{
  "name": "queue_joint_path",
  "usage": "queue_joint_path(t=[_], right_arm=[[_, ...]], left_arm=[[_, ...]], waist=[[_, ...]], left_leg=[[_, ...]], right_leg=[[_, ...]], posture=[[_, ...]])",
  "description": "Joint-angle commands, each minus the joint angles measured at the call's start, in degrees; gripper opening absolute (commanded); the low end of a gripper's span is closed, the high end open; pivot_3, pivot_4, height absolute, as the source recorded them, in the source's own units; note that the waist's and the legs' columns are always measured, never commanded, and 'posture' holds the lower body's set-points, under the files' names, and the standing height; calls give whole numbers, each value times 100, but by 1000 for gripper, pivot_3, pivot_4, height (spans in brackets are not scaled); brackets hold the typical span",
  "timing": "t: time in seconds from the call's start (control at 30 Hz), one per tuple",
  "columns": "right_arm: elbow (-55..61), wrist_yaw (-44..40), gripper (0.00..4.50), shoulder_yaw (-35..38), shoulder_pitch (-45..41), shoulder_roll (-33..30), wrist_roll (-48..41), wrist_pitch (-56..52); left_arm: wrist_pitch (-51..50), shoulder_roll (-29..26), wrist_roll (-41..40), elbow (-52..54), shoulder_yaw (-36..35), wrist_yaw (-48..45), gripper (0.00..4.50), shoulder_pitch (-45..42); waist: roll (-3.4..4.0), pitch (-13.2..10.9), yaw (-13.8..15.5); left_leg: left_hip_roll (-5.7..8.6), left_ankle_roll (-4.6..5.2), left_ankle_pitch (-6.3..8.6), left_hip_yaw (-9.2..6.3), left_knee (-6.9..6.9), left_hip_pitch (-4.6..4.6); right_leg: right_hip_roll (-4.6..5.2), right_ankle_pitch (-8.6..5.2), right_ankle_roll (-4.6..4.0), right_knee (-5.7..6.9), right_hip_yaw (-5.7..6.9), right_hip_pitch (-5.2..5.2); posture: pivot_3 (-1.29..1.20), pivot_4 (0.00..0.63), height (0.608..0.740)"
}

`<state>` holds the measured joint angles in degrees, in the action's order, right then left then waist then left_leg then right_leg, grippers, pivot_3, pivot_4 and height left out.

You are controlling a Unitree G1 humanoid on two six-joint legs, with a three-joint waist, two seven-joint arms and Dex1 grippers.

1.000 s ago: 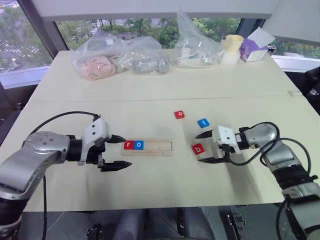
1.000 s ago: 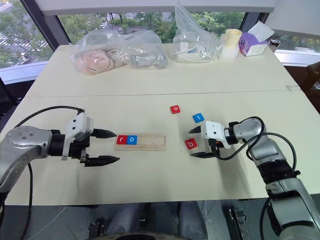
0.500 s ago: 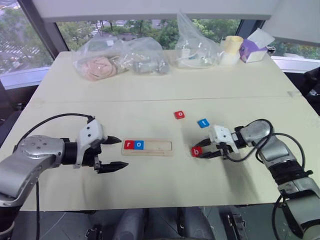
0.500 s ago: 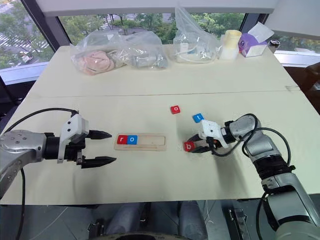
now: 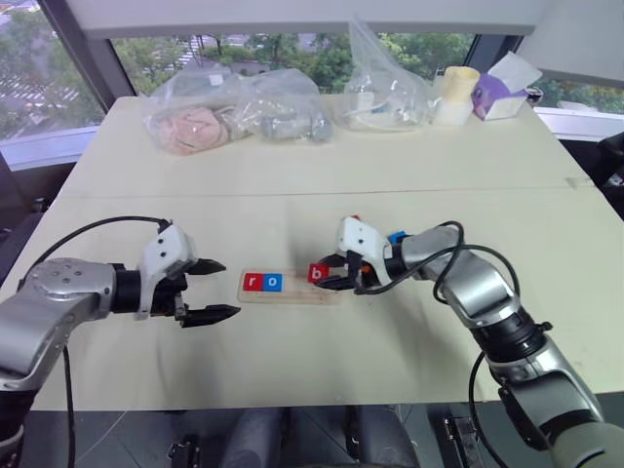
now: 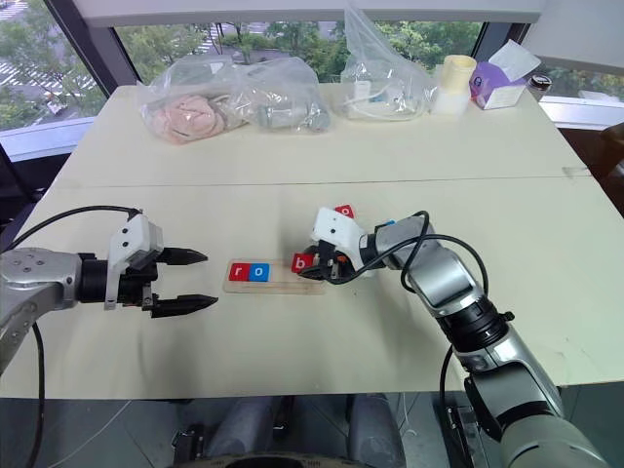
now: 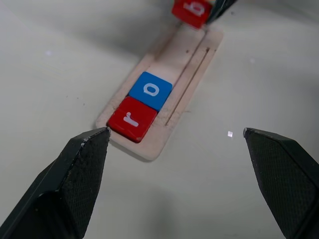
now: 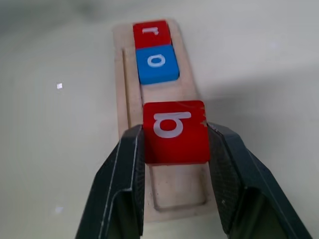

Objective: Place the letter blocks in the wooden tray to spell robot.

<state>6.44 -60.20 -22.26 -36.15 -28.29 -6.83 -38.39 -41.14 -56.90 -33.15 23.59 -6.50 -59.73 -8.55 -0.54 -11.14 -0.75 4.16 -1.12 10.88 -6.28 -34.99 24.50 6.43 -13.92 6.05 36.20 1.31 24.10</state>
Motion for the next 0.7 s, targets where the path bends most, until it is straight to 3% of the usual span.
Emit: queue_joint_path(t=[0.03, 0.7], right_arm=[[-156, 184, 1157, -202, -214, 268, 132, 185], [-830, 190, 1157, -649, -436, 726, 594, 992]], left_arm=[[-34, 78, -104, 200, -127, 100, 4500, 16], [-253, 131, -159, 482, -102, 424, 4500, 177]], waist=[[0, 0, -19], [0, 0, -23]], left_leg=[[-1, 0, 0, 0, 1, -1], [-3, -3, -3, -1, 0, -4]], right_leg=[[-1, 1, 2, 1, 0, 1], [-10, 12, 17, 5, 0, 0]], posture=[[0, 150, 740], [0, 150, 740]])
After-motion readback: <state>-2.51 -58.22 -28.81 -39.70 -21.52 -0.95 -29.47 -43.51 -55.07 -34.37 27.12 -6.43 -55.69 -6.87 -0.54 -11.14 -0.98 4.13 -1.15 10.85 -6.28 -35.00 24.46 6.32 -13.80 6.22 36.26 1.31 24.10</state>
